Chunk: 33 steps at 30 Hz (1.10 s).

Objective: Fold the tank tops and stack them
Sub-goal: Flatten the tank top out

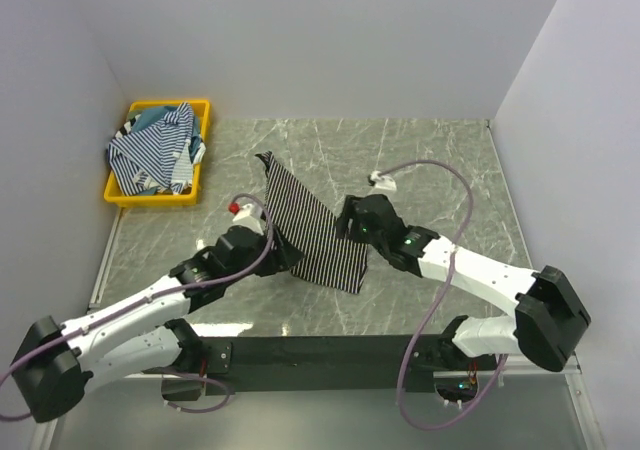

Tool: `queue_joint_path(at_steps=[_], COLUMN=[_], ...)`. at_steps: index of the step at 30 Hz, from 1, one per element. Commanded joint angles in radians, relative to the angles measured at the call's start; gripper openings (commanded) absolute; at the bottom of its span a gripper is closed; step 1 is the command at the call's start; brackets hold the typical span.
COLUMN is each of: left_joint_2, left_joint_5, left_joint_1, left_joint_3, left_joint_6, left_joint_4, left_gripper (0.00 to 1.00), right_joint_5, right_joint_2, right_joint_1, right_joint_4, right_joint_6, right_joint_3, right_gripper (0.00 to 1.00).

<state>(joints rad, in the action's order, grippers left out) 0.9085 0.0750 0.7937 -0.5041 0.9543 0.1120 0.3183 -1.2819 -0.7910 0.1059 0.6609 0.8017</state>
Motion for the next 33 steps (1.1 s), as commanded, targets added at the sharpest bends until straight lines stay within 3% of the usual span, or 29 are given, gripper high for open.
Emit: queue_joint_path(at_steps=[1,11,16,26,33], left_joint_2=[0.079,0.472,0.662,0.834,0.938], left_joint_5=[0.041,0.226,0.301,0.402,0.454], left_joint_1=[0.074,0.35,0.389,0.489,0.516], left_joint_3=[-0.062,-0.195,-0.368,-0.531,-0.691], left_joint_6=[0.006,0.221,0.264,0.44,0.517], left_joint_4=[-0.06,-0.084,0.001,0.211,0.399], left_gripper=[0.68,0.72,0.7,0.52,0.52], right_joint_5=[0.039,-0.007,-0.03,-0.059,-0.071], right_joint_2=[0.079,0.061,0.075,0.153,0.173], right_joint_1=[0.076,0.171,0.213,0.297,0.314], right_joint_4=[-0.046,-0.103,-0.104,-0.104,-0.104], right_joint_6=[0.045,0.043,0.036,0.031,0.031], right_joint_3=[-0.077,-0.202,-0.223,-0.262,-0.265], right_gripper=[0.68,0.68,0.67,0.65,0.64])
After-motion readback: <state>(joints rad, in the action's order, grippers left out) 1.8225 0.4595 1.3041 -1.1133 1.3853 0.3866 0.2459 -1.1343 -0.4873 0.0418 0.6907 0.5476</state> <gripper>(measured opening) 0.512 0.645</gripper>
